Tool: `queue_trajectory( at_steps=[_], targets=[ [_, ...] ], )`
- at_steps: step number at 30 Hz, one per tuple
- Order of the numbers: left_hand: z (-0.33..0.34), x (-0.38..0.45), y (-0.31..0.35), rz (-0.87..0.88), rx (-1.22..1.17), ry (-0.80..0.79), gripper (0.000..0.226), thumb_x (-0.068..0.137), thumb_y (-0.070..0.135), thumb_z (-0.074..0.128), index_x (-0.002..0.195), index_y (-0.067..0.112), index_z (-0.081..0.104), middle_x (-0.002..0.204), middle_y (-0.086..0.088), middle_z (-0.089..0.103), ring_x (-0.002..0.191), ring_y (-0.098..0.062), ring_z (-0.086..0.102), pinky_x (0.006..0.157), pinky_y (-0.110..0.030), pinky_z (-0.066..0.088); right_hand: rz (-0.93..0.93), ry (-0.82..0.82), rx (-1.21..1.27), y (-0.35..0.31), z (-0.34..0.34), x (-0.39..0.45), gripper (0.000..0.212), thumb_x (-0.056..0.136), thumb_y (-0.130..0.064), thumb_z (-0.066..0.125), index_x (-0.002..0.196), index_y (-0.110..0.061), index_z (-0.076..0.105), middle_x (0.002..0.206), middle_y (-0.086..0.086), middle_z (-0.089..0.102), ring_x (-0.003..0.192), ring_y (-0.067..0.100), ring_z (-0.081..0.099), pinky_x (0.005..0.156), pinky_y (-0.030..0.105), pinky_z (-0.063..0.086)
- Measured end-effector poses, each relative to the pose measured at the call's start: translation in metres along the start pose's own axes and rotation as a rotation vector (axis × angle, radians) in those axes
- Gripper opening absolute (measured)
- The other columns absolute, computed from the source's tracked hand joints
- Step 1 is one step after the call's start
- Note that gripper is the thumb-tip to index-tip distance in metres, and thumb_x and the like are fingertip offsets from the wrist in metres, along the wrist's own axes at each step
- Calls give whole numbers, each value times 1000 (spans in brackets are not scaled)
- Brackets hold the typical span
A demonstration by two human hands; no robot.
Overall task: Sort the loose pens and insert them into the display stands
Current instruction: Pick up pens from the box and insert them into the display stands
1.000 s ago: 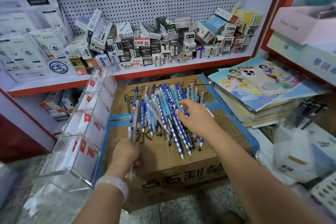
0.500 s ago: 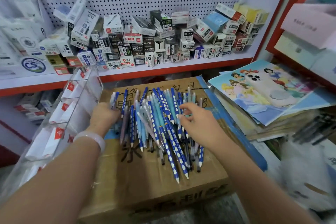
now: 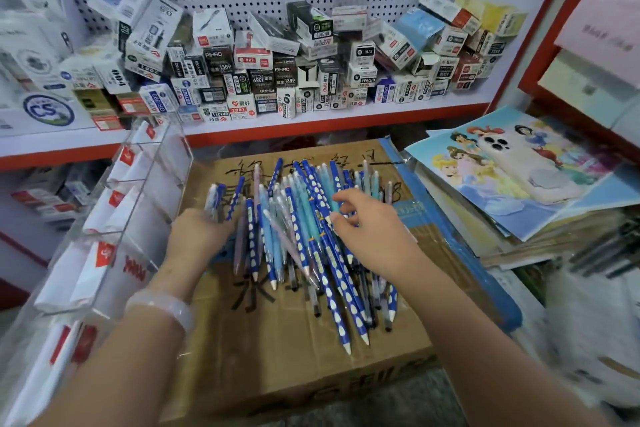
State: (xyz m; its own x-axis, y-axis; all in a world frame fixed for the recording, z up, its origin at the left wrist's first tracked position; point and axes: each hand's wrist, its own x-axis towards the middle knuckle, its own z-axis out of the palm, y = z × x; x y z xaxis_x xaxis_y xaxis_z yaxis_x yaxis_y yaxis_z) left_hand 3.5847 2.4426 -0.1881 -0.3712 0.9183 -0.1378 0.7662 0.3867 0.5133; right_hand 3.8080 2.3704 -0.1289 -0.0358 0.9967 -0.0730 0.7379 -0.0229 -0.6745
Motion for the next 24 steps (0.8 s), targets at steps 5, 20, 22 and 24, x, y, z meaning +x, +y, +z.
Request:
queue_trajectory(
  at_steps=[5, 20, 22, 24],
  targets=[
    [4, -35, -16, 28, 75, -29, 47, 88, 36, 57, 102, -8, 61, 104, -27, 62, 101, -38, 59, 74, -33, 43, -8, -19, -6, -7, 3, -3, 36, 97, -28, 43, 133, -21, 44, 115, 5, 59, 96, 27, 64, 85, 44, 51],
    [14, 9, 20, 53, 320, -207, 32, 78, 39, 64, 88, 9, 58, 77, -4, 57, 77, -22, 59, 62, -28, 45, -4, -12, -7, 5, 1, -3, 35, 97, -30, 44, 132, -25, 45, 115, -2, 58, 93, 21, 65, 92, 42, 48],
    [15, 6, 19, 55, 316, -142, 28, 80, 33, 65, 87, 8, 54, 79, -5, 57, 74, -23, 57, 62, -29, 44, -3, -17, -4, 8, 0, -2, 36, 97, -31, 44, 132, -24, 46, 112, -2, 57, 93, 20, 64, 96, 43, 45],
    [12, 2, 17, 43, 301, -102, 26, 79, 29, 66, 89, 9, 52, 85, -8, 57, 77, -25, 56, 64, -31, 45, -4, -13, 1, 10, -1, -2, 35, 97, -31, 44, 130, -23, 47, 114, -1, 58, 94, 18, 63, 103, 46, 39]
  ],
)
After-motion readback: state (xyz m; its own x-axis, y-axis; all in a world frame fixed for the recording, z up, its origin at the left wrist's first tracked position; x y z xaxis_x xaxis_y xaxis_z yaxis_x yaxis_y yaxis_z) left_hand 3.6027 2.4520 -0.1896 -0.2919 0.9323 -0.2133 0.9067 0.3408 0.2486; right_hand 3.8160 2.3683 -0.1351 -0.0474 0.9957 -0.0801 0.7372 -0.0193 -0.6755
